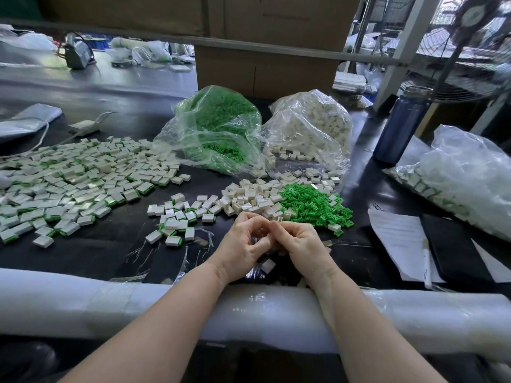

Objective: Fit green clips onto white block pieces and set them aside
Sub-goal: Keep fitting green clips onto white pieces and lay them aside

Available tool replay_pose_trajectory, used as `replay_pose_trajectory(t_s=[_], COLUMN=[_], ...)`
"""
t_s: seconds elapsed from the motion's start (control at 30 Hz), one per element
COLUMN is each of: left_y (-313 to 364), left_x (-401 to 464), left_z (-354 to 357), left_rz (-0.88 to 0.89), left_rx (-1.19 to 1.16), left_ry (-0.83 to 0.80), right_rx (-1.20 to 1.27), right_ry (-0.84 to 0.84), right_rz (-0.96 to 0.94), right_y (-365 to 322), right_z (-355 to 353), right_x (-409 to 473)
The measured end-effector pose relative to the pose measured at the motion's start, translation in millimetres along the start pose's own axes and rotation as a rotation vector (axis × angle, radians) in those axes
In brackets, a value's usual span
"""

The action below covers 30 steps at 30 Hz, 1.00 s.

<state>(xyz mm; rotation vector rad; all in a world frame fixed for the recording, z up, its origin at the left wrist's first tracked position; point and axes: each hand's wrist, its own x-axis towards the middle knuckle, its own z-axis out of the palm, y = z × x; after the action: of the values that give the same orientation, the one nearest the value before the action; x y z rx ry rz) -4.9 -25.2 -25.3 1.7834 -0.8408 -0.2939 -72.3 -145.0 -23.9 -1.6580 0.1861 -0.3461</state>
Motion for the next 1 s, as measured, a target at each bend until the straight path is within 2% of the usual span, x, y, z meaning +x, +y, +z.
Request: replay_pose_trajectory(t_s=[0.23,0.57,0.87,1.0], left_y=[-2.3,-3.2,-6.6,-10.8], left_x=[2.5,2.9,2.2,2.7], left_z=[-1.2,-0.1,-4.2,-8.5], left_rz=[-0.028,-0.046,-0.157,-0.152], left_rx=[0.06,0.092,-0.036,0.144], left_ry=[0.061,0.06,0.329,0.536], right_rx=[0.006,-0.121,-0.269,-0.363], right_ry=[0.13,0.132,0.455,0.555], right_rz=[-0.025,-0.022,-0.032,0.034], right_y=[-0.1,0.4,6.5,10.6], right_z=[-4.0,-4.1,-12.3,-16.4], right_x=[-0.5,0.0,3.1,5.9])
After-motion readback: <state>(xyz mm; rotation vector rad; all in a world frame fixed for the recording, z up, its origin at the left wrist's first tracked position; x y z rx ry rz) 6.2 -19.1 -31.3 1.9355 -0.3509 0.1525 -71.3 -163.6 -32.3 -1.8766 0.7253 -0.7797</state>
